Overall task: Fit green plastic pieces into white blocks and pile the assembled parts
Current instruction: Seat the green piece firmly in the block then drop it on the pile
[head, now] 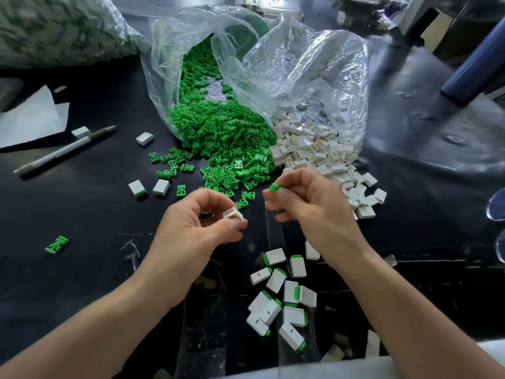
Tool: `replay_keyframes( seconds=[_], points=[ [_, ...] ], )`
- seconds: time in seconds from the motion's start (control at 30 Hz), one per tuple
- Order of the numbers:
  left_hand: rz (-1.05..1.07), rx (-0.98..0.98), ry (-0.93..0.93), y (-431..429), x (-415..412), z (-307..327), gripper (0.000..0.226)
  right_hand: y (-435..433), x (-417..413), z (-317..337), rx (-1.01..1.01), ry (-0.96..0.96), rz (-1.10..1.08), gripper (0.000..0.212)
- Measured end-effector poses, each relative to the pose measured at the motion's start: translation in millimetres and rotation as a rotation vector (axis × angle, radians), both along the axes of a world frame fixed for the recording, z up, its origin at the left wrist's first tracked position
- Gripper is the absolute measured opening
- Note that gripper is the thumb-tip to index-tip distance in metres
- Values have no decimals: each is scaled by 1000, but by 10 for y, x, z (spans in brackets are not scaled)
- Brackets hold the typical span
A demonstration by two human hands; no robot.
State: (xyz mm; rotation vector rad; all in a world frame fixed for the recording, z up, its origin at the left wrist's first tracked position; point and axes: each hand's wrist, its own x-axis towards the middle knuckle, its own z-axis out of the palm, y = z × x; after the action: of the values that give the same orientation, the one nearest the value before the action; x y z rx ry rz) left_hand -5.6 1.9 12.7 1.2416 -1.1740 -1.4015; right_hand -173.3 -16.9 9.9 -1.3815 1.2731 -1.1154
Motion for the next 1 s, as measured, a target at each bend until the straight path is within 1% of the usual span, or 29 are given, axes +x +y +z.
replay_keyframes(
  seconds=[0.1, 0.17, 0.3, 0.37, 0.57, 0.67, 0.83, 1.0],
  points=[
    [-16, 9, 5, 3, 5, 10, 15, 8, -7, 23, -19, 18, -10, 18],
    [-36, 19, 39, 11, -7, 22, 14, 18, -16, 51, -7, -36, -4, 16],
    [-51, -32, 20, 15, -19, 30, 24, 70, -13, 106, -54, -55, 78, 17],
    [-55, -42, 7, 9, -19, 22, 24, 93, 1, 109, -95, -40, 131, 21],
    [-60, -42, -42, 15, -16, 2, 6, 104, 43, 59, -159, 15, 155, 25],
    [-62, -43, -42, 18, -14, 9, 16, 106, 47, 30, -173, 49, 181, 26],
    [-82, -30, -40, 31, -30, 42, 16, 112, 56, -12, -181, 102, 219, 20],
    [-79, -31, -83, 37, -38, 48, 20, 131, 59, -40, -187, 170, 243, 12]
  ],
)
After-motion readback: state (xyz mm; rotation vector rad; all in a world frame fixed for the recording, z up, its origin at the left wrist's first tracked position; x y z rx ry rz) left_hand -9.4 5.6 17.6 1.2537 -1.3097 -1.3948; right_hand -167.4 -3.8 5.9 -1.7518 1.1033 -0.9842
